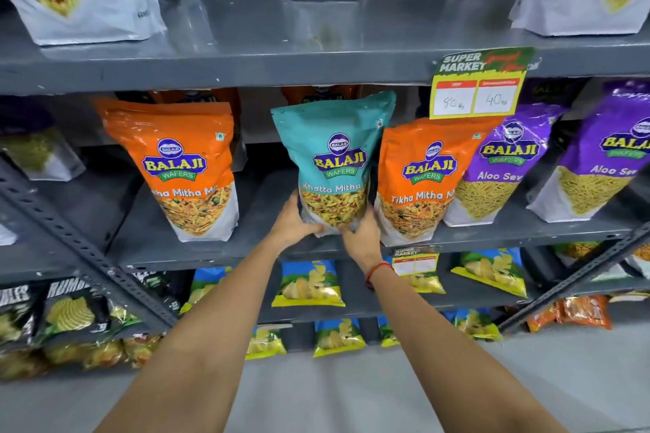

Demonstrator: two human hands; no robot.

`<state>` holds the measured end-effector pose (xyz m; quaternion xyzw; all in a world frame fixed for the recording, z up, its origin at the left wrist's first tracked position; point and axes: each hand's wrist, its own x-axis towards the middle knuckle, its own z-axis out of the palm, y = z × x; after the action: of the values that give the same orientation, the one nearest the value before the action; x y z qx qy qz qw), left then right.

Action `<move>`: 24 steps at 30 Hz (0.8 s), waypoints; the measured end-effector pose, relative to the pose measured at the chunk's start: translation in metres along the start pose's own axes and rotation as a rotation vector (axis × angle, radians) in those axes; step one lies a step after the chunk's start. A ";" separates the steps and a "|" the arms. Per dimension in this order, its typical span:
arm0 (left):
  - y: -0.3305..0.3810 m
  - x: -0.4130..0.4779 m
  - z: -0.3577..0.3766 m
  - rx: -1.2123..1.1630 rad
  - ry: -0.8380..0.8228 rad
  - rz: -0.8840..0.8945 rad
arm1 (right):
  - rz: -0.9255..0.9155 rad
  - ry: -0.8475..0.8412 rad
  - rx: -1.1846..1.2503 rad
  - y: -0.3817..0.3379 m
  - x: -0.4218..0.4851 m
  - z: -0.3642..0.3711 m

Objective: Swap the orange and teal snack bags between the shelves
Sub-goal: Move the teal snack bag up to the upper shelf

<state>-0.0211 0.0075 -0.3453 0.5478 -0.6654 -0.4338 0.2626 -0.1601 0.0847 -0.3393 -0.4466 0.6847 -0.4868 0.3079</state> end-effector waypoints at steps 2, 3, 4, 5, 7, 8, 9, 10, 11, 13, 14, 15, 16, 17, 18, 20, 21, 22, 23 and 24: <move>0.002 0.005 0.001 -0.024 -0.031 -0.012 | 0.025 -0.009 0.000 0.002 0.004 0.003; 0.001 0.006 0.002 -0.034 -0.022 -0.014 | 0.026 0.000 0.003 0.002 0.006 0.004; 0.002 0.006 0.002 -0.042 -0.001 -0.006 | 0.024 0.012 0.007 0.002 0.006 0.005; 0.001 0.006 0.003 -0.051 0.025 0.006 | 0.026 0.021 0.016 0.002 0.007 0.005; 0.002 0.000 0.002 -0.061 0.074 0.021 | 0.045 0.022 0.028 0.001 0.004 0.006; 0.002 -0.003 0.000 -0.059 0.094 0.023 | 0.059 0.017 0.027 0.000 0.001 0.006; 0.001 -0.007 -0.002 -0.059 0.108 0.031 | 0.066 0.014 0.029 0.000 -0.002 0.007; 0.001 -0.012 -0.005 -0.063 0.113 0.035 | 0.064 0.013 0.030 0.000 -0.006 0.008; 0.000 -0.017 -0.008 -0.070 0.114 0.046 | 0.052 0.015 0.033 0.000 -0.010 0.010; 0.001 -0.032 -0.018 -0.068 0.120 0.075 | 0.022 0.020 0.035 -0.001 -0.022 0.013; 0.003 -0.042 -0.023 -0.059 0.121 0.093 | 0.010 0.021 0.039 -0.002 -0.030 0.014; 0.004 -0.051 -0.027 -0.055 0.122 0.112 | -0.007 0.019 0.053 -0.001 -0.038 0.014; 0.005 -0.063 -0.033 -0.049 0.126 0.129 | -0.025 0.013 0.071 -0.002 -0.048 0.013; 0.007 -0.074 -0.038 -0.043 0.130 0.147 | -0.047 0.005 0.092 -0.005 -0.057 0.011; 0.008 -0.086 -0.043 -0.035 0.137 0.162 | -0.071 -0.001 0.106 -0.008 -0.068 0.010; 0.010 -0.110 -0.052 -0.040 0.154 0.194 | -0.124 0.014 0.117 -0.018 -0.089 0.007; 0.013 -0.123 -0.057 -0.060 0.166 0.211 | -0.149 0.029 0.126 -0.023 -0.099 0.005; 0.019 -0.136 -0.062 -0.088 0.173 0.233 | -0.171 0.044 0.140 -0.031 -0.109 0.003; 0.025 -0.147 -0.069 -0.116 0.176 0.250 | -0.196 0.061 0.155 -0.039 -0.118 0.001; 0.033 -0.157 -0.076 -0.137 0.176 0.265 | -0.221 0.078 0.162 -0.050 -0.126 -0.002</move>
<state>0.0661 0.1362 -0.2600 0.4723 -0.6750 -0.3899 0.4114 -0.0940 0.1939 -0.2933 -0.4734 0.6013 -0.5885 0.2608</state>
